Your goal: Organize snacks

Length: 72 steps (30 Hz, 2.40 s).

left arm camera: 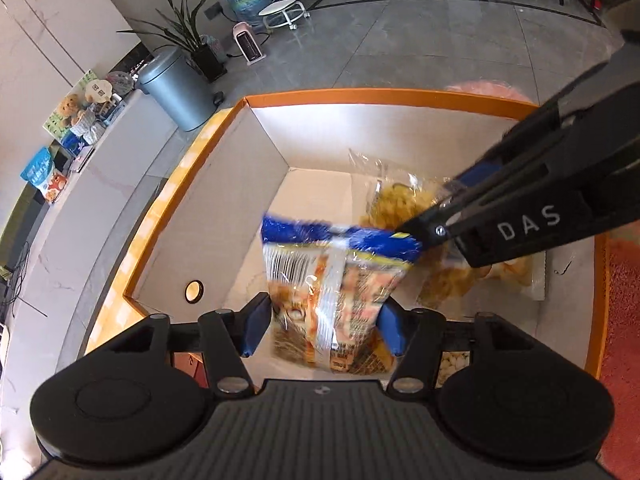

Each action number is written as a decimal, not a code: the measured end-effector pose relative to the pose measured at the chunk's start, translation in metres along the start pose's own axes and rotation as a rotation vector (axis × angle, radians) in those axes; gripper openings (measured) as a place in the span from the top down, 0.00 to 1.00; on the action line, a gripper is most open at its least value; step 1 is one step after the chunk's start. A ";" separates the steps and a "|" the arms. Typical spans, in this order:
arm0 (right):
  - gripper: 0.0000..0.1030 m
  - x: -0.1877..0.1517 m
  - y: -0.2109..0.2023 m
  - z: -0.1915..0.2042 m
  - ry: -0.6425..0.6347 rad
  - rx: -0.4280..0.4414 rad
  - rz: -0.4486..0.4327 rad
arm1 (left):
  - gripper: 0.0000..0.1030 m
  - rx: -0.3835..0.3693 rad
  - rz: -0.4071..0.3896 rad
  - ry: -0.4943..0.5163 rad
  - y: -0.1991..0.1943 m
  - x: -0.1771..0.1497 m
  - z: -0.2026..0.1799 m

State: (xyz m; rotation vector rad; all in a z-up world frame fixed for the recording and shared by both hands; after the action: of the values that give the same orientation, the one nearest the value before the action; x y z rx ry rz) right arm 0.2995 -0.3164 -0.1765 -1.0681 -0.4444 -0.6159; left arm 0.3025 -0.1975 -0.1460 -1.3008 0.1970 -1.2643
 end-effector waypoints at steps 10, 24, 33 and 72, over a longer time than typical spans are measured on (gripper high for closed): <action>0.44 0.008 -0.012 0.005 -0.157 -0.103 -0.066 | 0.21 -0.001 -0.067 -0.017 -0.028 0.003 -0.007; 0.34 -0.005 -0.081 0.053 -0.394 -0.160 -0.268 | 0.14 0.112 -0.240 -0.244 -0.116 -0.020 0.004; 0.28 -0.053 -0.118 0.108 -0.448 -0.032 -0.360 | 0.12 0.277 -0.260 -0.456 -0.169 -0.080 0.017; 0.46 -0.196 -0.001 0.185 -0.460 -0.013 -0.030 | 0.24 0.293 -0.152 -0.937 -0.154 -0.268 0.031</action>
State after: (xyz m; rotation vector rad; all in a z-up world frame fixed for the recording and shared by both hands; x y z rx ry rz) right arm 0.1444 -0.1001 -0.2178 -1.2184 -0.8573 -0.3960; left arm 0.1337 0.0626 -0.1520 -1.5252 -0.7327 -0.6565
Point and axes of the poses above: each gripper's, at about its wrist camera, not at the fingertips, and y roughly the way its jaws point, z to its left, x to its top, the point moved 8 cm from there along y, roughly the way its jaws point, and after that the axes turned 4 degrees about -z, right-handed, at the moved point
